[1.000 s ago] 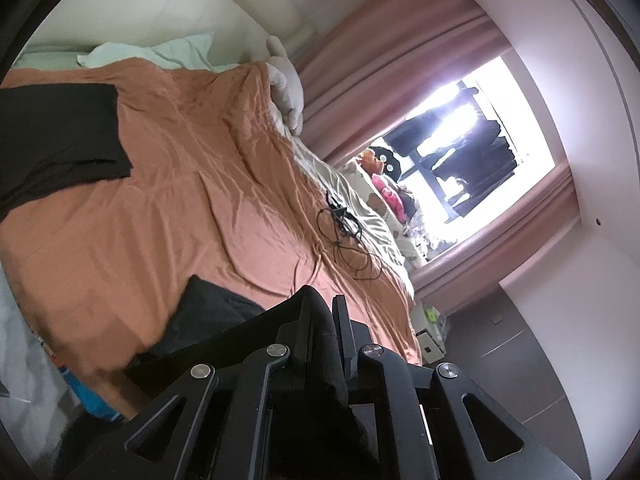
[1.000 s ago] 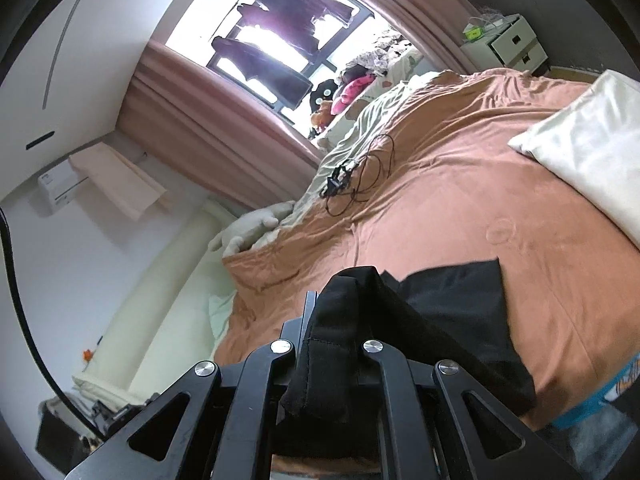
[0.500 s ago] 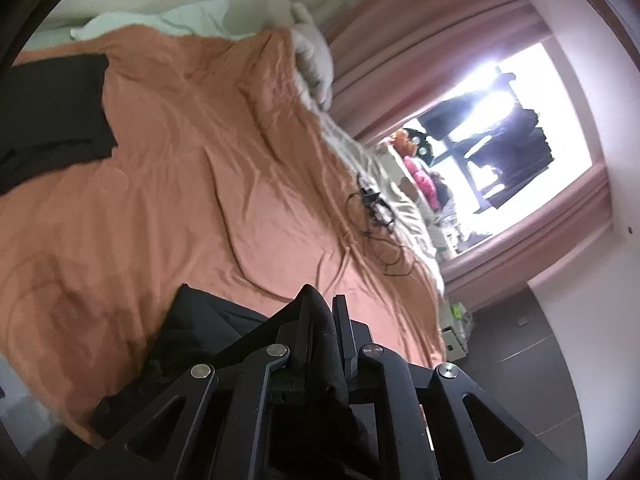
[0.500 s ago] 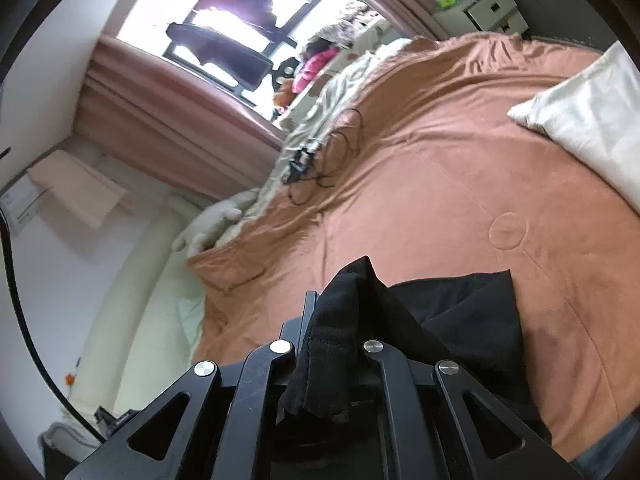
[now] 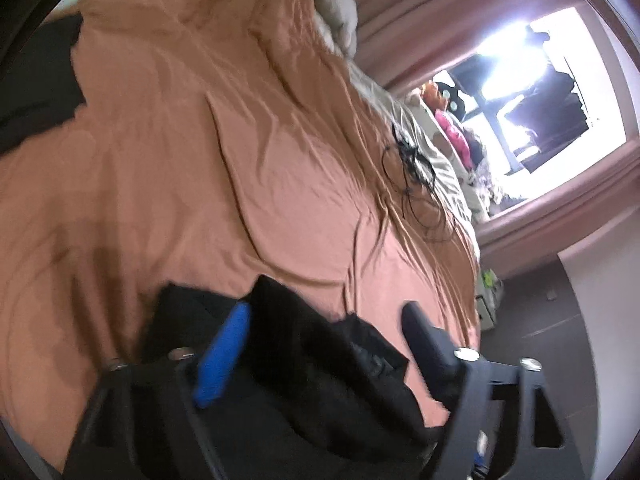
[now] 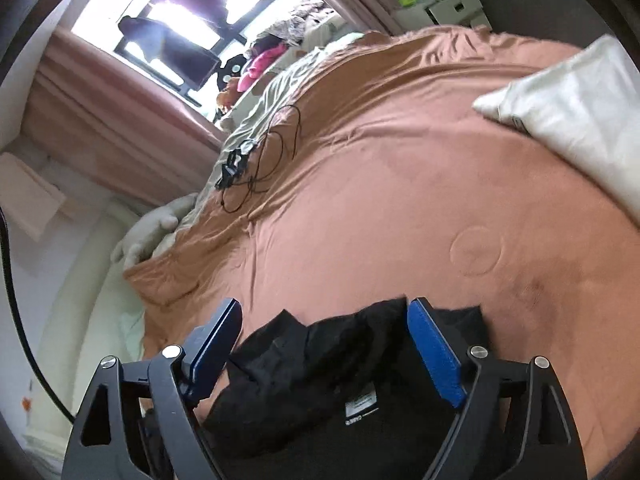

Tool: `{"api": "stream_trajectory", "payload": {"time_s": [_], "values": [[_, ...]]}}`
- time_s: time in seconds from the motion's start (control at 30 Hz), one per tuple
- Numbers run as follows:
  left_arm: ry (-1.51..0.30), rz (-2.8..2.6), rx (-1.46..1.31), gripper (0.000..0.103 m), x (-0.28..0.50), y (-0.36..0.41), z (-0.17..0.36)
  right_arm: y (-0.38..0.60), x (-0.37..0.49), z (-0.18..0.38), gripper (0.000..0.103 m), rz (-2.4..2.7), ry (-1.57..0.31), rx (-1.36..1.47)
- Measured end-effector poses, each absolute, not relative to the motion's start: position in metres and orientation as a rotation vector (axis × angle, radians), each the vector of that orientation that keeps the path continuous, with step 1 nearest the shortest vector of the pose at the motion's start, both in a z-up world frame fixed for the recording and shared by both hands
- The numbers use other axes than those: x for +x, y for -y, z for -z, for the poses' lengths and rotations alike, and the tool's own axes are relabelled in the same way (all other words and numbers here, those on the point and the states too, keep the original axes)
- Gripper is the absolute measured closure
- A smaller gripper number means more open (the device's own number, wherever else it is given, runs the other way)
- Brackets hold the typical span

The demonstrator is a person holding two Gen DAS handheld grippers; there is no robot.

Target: Fold large clothes

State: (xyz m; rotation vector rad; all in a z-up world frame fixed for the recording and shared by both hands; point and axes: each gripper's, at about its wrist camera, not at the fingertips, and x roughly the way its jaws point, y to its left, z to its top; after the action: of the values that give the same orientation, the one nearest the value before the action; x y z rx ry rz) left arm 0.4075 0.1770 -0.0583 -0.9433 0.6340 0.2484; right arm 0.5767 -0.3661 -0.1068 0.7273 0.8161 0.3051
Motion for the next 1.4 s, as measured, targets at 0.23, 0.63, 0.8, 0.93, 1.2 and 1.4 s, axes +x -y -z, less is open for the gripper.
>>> {"api": "stream_trajectory", "payload": {"time_s": [0.23,0.63,0.8,0.93,1.2,1.4], "values": [[-0.724,-0.28,-0.831,0.019,0.398,-0.176,0.071,0.384,0.567,0.129,0.018,-0.254,-0.896,0.664],[-0.881,-0.321,-0.711,0.043,0.363,-0.174,0.117,0.38,0.533,0.168,0.023,-0.268,-0.989,0.429],[-0.96,-0.354,-0.661,0.044,0.348,-0.174,0.146,0.372,0.528,0.19,0.031,-0.285,-1.055,0.361],[-1.003,-0.359,-0.661,0.045,0.335,-0.176,0.163,0.371,0.524,0.207,0.044,-0.289,-1.095,0.369],[-0.984,-0.294,-0.658,0.083,0.324,-0.167,0.167,0.38,0.511,0.203,0.092,-0.312,-1.047,0.427],[-0.975,-0.288,-0.598,0.096,0.333,-0.155,0.16,0.387,0.5,0.199,0.099,-0.269,-1.014,0.426]]}}
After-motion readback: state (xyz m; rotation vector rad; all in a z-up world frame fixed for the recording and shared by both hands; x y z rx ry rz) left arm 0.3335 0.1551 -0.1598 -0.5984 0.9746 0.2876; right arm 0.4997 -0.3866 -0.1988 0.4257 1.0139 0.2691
